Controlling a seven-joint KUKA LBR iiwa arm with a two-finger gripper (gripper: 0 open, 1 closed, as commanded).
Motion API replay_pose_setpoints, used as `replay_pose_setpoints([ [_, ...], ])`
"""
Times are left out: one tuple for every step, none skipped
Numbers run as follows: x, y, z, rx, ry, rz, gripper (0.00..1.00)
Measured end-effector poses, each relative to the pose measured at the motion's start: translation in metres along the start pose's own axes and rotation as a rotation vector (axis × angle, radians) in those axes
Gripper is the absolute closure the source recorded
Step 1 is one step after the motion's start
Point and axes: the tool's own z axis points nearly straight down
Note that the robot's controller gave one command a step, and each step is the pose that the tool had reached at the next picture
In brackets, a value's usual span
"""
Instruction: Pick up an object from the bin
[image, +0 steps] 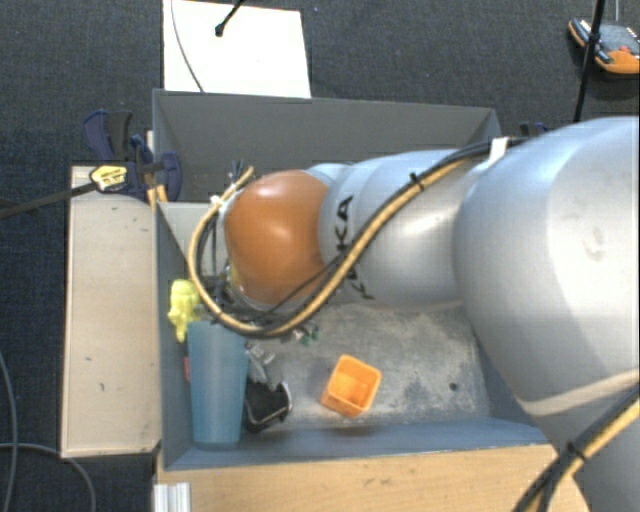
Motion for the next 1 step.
replay_pose_setpoints([
  [0.002, 0.0012, -0.0069, -0.002, 0.002, -0.002, 1.0],
])
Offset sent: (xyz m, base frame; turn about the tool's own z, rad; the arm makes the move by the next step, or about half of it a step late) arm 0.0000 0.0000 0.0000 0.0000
